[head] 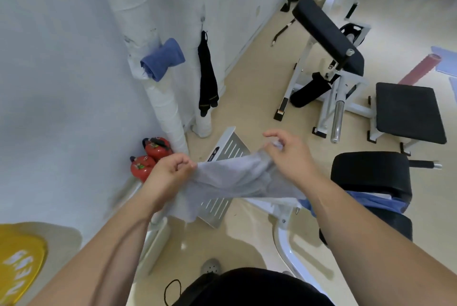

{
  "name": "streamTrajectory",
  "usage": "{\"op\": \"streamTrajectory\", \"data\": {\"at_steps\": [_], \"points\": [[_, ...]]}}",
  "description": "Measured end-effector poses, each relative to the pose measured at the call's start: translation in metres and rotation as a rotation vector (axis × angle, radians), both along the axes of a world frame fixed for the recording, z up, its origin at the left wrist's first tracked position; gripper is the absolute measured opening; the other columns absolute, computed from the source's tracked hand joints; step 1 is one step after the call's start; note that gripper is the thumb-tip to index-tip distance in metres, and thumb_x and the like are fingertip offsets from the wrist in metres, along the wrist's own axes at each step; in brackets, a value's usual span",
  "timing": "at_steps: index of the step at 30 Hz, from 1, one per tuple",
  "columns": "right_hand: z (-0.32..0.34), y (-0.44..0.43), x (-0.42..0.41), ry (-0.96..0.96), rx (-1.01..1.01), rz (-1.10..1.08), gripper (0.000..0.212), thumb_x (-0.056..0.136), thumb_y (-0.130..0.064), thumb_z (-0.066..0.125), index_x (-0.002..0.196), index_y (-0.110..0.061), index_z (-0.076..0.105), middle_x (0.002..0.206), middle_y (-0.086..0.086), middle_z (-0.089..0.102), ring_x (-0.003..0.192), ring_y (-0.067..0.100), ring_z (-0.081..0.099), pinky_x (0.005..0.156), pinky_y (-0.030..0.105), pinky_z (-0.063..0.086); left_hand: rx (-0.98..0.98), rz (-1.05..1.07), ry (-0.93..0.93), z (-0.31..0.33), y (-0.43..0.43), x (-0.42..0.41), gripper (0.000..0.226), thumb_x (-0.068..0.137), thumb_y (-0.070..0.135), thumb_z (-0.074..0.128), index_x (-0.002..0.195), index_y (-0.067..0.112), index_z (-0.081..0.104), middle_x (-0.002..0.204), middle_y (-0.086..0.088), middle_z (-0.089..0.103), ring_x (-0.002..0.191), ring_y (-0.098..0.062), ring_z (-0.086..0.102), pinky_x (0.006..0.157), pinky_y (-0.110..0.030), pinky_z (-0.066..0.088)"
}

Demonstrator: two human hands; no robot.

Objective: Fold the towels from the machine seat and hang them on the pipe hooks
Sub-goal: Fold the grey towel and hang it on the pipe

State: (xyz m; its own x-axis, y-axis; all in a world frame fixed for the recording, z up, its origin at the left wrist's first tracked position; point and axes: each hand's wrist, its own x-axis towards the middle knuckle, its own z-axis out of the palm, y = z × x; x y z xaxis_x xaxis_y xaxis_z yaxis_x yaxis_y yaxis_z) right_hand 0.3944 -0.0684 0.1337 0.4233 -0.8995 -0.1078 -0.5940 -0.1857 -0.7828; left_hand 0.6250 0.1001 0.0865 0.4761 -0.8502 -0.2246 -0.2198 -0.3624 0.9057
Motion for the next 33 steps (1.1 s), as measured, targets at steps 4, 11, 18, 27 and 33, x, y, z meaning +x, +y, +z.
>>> {"op": "streamTrajectory", "data": {"at_steps": [4,11,18,27,33], "points": [[0.004,0.034,0.04,0.068,0.057,0.444,0.036,0.098,-0.034,0.061,0.133,-0.041,0.06,0.13,-0.015,0.065,0.118,0.004,0.057,0.102,0.024,0.044,-0.097,-0.17,-0.048,0.029,-0.013,-0.014,0.024,0.097,0.012,0.063,0.074,0.019,0.065,0.062,0.011,0.051,0.059,-0.005,0.042,0.059,-0.022,0.037],[0.009,0.045,0.056,0.037,0.012,0.453,0.017,0.099,-0.027,0.059,0.088,-0.02,0.068,0.079,-0.002,0.065,0.068,0.004,0.05,0.066,0.024,0.041,-0.112,-0.214,-0.114,0.038,-0.006,0.0,0.016,0.09,0.025,0.075,0.077,0.021,0.067,0.057,0.017,0.049,0.053,-0.002,0.041,0.053,-0.014,0.035],[0.014,0.022,0.037,-0.047,-0.085,0.006,0.02,0.1,-0.025,0.058,0.083,-0.018,0.064,0.065,-0.01,0.054,0.059,-0.002,0.047,0.056,0.015,0.033,0.065,-0.166,0.076,0.02,0.016,0.036,0.026,0.086,0.035,0.075,0.071,0.018,0.061,0.06,0.006,0.049,0.053,-0.013,0.043,0.054,-0.034,0.037],[0.008,0.011,0.024,-0.112,0.01,-0.319,0.021,0.101,-0.025,0.054,0.09,-0.013,0.067,0.076,-0.004,0.057,0.074,0.015,0.05,0.065,0.03,0.041,-0.012,0.123,0.315,0.005,0.011,0.017,0.024,0.097,0.013,0.065,0.078,-0.001,0.068,0.05,0.011,0.049,0.042,-0.004,0.043,0.048,-0.02,0.037],[-0.004,0.051,0.049,-0.192,0.248,-0.244,0.01,0.097,-0.01,0.057,0.095,-0.019,0.062,0.068,-0.008,0.055,0.054,0.007,0.045,0.051,0.018,0.037,-0.044,0.302,0.595,0.009,-0.012,-0.024,0.018,0.093,0.02,0.07,0.093,0.002,0.075,0.088,-0.015,0.068,0.085,-0.027,0.062,0.079,-0.041,0.052]]}}
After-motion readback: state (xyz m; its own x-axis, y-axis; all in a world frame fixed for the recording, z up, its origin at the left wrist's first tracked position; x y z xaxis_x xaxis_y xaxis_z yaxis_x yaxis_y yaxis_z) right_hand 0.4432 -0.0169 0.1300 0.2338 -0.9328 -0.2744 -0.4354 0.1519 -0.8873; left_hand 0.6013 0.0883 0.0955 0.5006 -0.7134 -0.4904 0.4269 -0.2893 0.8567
